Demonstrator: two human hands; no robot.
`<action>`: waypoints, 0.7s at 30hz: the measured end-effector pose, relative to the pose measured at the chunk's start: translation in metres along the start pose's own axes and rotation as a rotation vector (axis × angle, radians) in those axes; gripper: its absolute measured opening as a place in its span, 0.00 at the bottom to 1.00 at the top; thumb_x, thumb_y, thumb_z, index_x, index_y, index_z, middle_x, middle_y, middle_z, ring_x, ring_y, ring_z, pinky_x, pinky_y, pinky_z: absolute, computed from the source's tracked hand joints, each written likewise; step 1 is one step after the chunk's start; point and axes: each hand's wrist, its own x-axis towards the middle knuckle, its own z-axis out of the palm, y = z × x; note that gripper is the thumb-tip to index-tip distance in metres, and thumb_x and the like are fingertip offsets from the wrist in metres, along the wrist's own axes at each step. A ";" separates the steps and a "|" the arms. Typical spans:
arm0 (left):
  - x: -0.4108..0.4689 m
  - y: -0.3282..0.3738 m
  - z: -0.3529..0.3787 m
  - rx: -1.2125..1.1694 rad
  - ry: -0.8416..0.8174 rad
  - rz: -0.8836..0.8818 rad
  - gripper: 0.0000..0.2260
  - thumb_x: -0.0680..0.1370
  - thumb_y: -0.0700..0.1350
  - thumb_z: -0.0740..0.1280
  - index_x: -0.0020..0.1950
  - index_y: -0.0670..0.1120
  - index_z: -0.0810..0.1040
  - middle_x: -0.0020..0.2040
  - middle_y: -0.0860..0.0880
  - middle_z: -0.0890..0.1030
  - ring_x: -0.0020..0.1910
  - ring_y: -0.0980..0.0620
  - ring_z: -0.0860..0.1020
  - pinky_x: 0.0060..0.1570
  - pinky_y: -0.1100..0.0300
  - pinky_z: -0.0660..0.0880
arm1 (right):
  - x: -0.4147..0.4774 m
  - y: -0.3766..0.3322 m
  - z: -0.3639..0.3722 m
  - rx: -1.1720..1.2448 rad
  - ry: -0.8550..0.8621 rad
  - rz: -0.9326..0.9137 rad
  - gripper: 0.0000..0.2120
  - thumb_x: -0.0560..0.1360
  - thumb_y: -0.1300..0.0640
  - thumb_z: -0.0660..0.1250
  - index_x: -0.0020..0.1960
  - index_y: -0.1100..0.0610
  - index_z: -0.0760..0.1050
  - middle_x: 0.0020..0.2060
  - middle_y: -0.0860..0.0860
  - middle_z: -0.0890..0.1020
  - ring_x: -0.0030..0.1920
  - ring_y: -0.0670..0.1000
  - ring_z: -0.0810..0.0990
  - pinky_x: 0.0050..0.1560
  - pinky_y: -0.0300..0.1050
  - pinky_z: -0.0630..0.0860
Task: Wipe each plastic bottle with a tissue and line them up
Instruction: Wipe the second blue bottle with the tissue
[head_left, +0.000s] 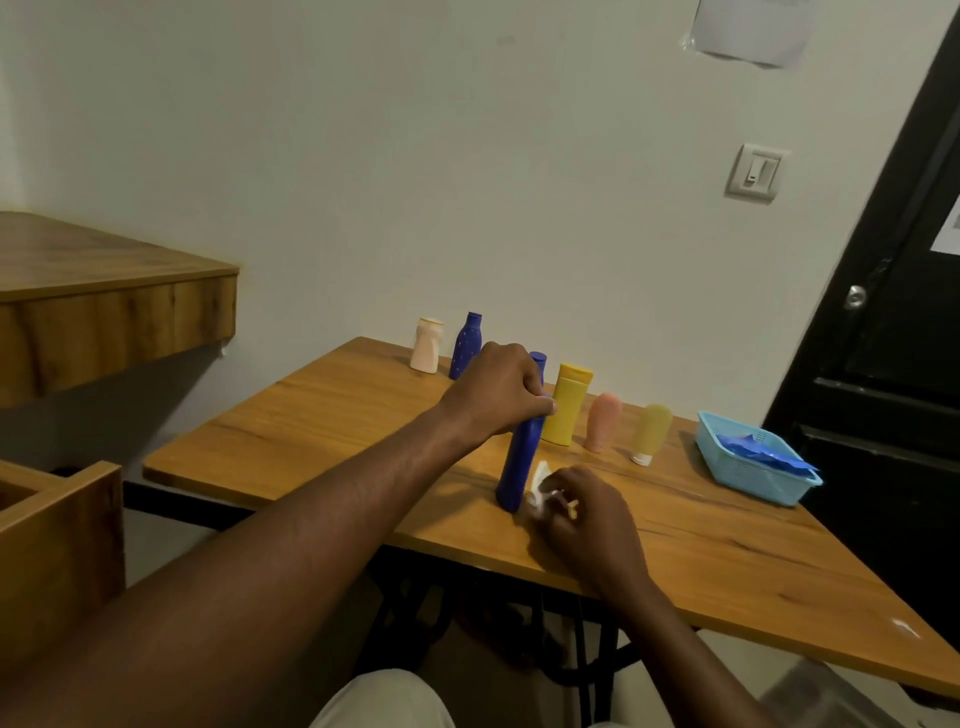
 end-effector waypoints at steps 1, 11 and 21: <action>0.000 -0.001 -0.001 -0.016 -0.006 -0.008 0.06 0.73 0.46 0.78 0.43 0.43 0.88 0.40 0.50 0.86 0.40 0.53 0.83 0.35 0.69 0.71 | -0.001 0.004 0.000 0.101 0.094 0.038 0.09 0.74 0.58 0.71 0.52 0.46 0.78 0.51 0.41 0.80 0.48 0.43 0.79 0.46 0.41 0.77; 0.006 -0.011 -0.016 -0.045 -0.130 0.044 0.08 0.75 0.44 0.77 0.52 0.44 0.88 0.50 0.50 0.87 0.49 0.55 0.83 0.53 0.58 0.80 | 0.039 -0.005 -0.002 0.404 0.268 0.127 0.19 0.80 0.64 0.65 0.69 0.55 0.76 0.60 0.46 0.81 0.56 0.44 0.80 0.50 0.34 0.76; 0.006 -0.005 -0.010 0.001 -0.107 0.069 0.09 0.75 0.42 0.77 0.54 0.43 0.87 0.51 0.49 0.87 0.50 0.54 0.83 0.51 0.61 0.76 | 0.024 -0.010 0.023 0.297 -0.157 0.244 0.14 0.78 0.63 0.66 0.62 0.54 0.78 0.53 0.48 0.83 0.54 0.47 0.80 0.51 0.41 0.75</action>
